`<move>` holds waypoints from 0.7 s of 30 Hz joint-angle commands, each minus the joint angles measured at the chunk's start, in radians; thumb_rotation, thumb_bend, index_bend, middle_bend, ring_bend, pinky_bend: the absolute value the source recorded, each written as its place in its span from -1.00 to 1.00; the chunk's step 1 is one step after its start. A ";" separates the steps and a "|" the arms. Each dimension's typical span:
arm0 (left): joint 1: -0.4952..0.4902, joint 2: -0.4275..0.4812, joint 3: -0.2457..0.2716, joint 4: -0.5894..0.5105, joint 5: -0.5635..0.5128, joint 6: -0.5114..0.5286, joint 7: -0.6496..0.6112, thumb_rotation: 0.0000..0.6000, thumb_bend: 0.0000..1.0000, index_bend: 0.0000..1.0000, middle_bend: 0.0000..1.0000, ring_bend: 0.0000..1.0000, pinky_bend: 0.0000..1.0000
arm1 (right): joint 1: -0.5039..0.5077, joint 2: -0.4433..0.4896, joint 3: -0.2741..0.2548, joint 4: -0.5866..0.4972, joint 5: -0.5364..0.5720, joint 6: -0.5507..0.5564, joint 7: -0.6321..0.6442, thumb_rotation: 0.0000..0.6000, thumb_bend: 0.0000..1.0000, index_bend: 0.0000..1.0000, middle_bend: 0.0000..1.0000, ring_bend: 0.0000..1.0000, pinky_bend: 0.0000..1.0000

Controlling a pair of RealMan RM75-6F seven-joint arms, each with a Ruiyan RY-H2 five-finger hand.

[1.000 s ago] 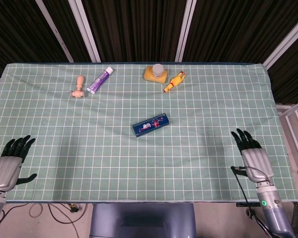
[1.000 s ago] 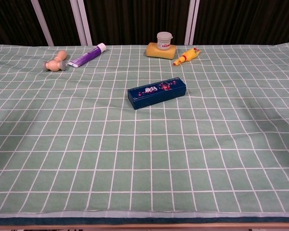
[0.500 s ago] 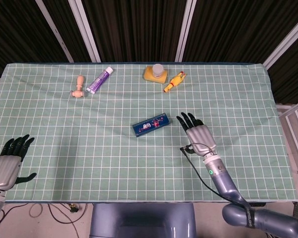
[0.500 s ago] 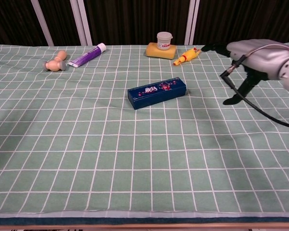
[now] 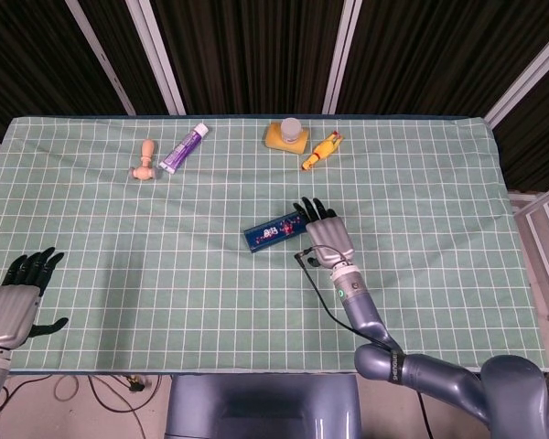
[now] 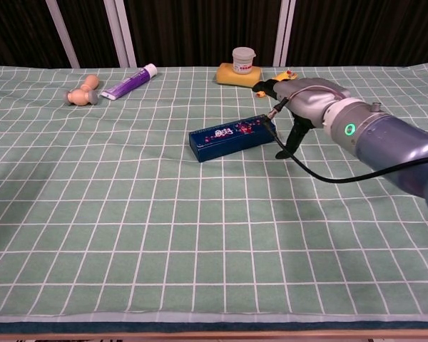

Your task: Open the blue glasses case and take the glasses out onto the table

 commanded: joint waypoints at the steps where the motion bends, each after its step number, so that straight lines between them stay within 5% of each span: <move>1: 0.000 0.001 -0.001 -0.001 -0.004 -0.004 -0.001 1.00 -1.00 -1.00 -1.00 -1.00 -1.00 | 0.035 -0.043 0.013 0.057 0.011 -0.007 0.016 1.00 -0.85 -1.00 -1.00 -1.00 -0.51; 21: -0.005 0.013 -0.019 -0.020 -0.046 -0.046 -0.029 1.00 -1.00 -1.00 -1.00 -1.00 -1.00 | 0.211 -0.260 0.104 0.350 0.079 -0.045 0.094 1.00 -0.85 -1.00 -1.00 -1.00 -0.51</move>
